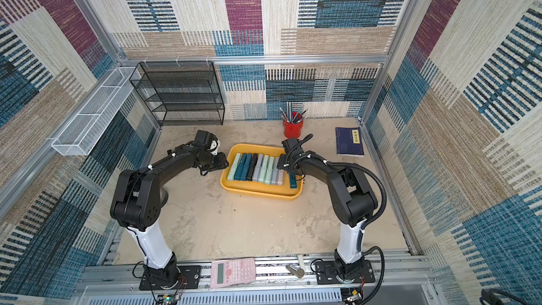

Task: Put the pruning pliers into the storage box
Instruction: Adjust the pruning pliers in the storage box.

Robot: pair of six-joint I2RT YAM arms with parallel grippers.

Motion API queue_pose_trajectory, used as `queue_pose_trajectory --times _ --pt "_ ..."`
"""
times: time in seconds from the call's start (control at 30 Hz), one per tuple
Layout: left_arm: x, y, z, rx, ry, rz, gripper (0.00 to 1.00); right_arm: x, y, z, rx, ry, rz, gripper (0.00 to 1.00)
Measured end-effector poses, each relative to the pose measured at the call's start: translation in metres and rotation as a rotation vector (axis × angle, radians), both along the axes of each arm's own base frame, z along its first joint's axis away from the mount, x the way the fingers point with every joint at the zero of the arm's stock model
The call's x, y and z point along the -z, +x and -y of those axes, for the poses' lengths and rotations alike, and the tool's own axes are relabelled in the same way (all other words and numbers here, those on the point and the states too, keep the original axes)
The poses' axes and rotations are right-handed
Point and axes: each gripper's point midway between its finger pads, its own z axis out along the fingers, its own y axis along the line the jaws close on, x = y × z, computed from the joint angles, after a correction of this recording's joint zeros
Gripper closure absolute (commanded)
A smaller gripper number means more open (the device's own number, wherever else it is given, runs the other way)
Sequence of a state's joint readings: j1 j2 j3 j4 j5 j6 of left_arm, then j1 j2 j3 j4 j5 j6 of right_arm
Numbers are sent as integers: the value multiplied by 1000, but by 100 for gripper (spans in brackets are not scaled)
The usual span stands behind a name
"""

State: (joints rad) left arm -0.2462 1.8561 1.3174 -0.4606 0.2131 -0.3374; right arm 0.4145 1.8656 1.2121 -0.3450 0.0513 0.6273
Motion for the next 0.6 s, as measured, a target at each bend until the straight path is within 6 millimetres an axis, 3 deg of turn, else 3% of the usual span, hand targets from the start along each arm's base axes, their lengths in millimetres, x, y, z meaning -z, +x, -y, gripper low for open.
queue_pose_trajectory --times 0.27,0.6 --pt "0 -2 4 12 -24 -5 57 2 -7 -7 3 65 -27 30" --pt "0 -12 6 21 -47 -11 59 -12 -15 -17 7 171 -21 30"
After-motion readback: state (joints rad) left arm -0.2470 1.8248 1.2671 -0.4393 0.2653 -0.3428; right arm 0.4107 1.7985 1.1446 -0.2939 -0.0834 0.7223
